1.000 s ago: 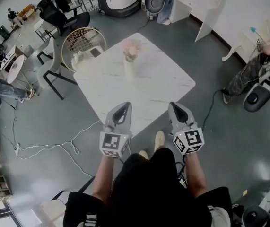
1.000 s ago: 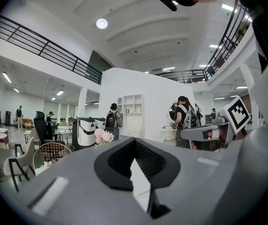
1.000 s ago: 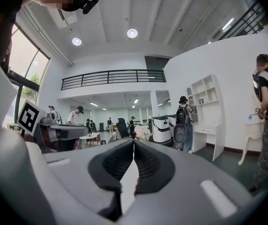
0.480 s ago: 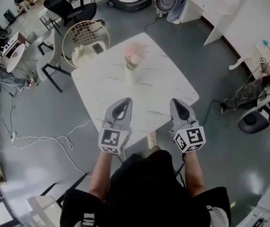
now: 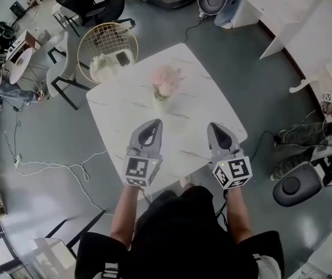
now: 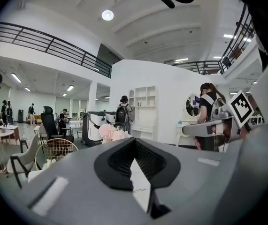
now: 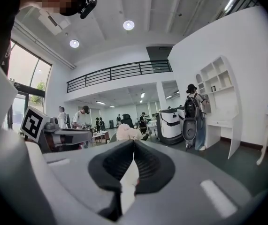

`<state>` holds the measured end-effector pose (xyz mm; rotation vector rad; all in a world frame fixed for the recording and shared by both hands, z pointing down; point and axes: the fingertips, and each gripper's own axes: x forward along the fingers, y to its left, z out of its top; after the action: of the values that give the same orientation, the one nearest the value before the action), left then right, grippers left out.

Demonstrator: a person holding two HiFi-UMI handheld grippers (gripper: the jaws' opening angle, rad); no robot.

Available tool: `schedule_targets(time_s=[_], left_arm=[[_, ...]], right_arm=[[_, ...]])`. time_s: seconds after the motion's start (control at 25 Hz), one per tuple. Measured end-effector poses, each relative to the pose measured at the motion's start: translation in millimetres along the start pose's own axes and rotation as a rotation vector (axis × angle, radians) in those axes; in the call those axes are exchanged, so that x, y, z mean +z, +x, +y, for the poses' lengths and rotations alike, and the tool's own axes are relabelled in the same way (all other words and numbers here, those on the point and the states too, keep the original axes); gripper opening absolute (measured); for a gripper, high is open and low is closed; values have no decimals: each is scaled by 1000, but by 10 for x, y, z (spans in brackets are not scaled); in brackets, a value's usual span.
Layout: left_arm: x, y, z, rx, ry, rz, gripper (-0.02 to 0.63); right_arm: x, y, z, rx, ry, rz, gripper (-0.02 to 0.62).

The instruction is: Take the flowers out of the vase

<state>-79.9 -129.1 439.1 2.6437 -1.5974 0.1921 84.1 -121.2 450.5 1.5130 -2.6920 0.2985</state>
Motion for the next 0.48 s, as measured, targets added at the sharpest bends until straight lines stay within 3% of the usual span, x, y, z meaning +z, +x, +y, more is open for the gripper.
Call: schedule_targets(time_s=[0.48], left_arm=[[-315, 577, 317, 79, 2, 78, 8]], right_arm=[[-217, 578, -437, 53, 52, 63, 6]])
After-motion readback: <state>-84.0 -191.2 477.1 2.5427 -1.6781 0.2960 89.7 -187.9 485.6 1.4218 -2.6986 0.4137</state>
